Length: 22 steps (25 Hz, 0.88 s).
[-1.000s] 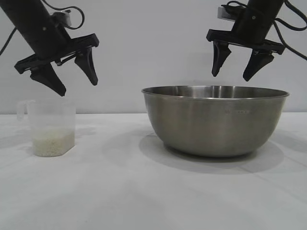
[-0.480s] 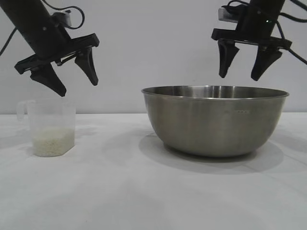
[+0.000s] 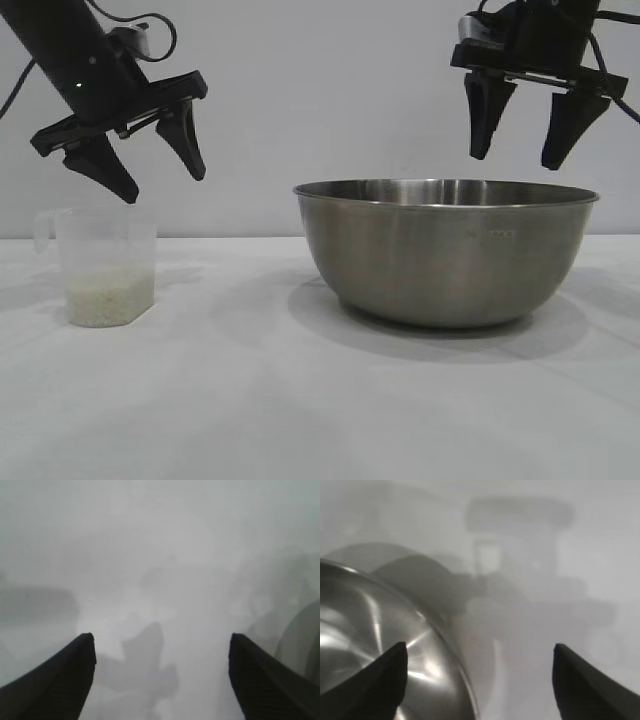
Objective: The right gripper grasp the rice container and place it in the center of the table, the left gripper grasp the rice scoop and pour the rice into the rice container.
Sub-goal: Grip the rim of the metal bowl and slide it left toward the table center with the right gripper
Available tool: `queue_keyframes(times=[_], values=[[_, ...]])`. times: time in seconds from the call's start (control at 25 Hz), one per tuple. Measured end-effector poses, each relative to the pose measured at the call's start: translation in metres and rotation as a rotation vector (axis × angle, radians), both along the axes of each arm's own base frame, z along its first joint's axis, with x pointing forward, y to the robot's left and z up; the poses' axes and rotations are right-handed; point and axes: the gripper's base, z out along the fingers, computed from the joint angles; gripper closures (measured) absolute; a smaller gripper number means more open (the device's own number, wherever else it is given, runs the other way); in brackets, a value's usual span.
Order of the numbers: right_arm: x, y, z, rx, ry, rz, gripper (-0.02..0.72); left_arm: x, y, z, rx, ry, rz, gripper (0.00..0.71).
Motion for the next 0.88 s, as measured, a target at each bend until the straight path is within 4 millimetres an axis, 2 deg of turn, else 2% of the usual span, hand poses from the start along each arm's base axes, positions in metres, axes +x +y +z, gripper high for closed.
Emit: queue_keyframes(times=[0.32, 0.48, 0.68, 0.8, 0.88], values=[[-0.022, -0.004, -0.029, -0.021, 0.121, 0.001, 0.213, 0.0, 0.0, 0.0, 0.0, 0.0, 0.0, 0.223], [-0.021, -0.003, -0.037, -0.019, 0.14, 0.0, 0.354, 0.0, 0.0, 0.0, 0.0, 0.0, 0.0, 0.223], [-0.019, -0.003, -0.051, -0.022, 0.167, 0.0, 0.618, 0.0, 0.0, 0.0, 0.0, 0.0, 0.0, 0.223], [-0.019, -0.001, -0.056, -0.011, 0.183, -0.005, 0.703, 0.0, 0.0, 0.0, 0.0, 0.0, 0.0, 0.223], [-0.019, 0.0, -0.056, 0.0, 0.182, -0.01, 0.703, 0.0, 0.0, 0.0, 0.0, 0.0, 0.0, 0.223]])
